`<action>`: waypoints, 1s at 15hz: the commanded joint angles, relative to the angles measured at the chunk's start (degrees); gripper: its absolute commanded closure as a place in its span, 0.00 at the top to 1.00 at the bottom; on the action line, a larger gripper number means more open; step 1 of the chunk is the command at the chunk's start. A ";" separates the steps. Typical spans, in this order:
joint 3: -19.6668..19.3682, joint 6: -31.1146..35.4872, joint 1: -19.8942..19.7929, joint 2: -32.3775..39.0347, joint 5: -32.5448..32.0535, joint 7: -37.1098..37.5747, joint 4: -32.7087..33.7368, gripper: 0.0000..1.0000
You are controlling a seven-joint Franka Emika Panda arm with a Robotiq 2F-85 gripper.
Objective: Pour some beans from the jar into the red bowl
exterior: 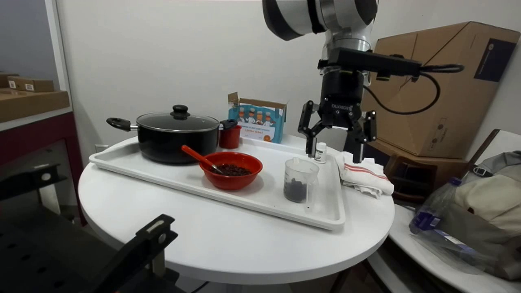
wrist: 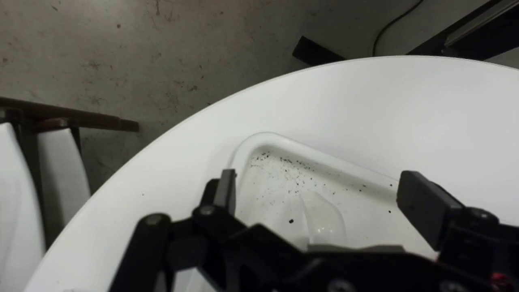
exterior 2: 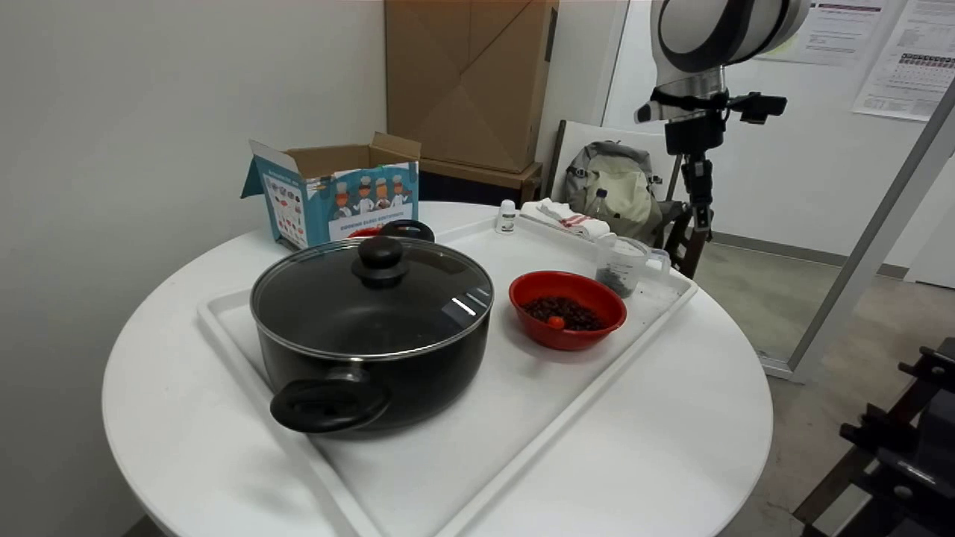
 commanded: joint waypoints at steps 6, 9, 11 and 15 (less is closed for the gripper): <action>1.20 -0.24 -0.10 1.07 -2.10 5.17 0.22 1.00; -1.84 9.25 2.91 -5.07 -12.92 7.43 -8.66 1.00; -3.89 14.64 4.93 -6.22 -20.59 12.24 -11.70 1.00; -6.17 19.74 7.34 -7.90 -31.89 24.84 -15.19 1.00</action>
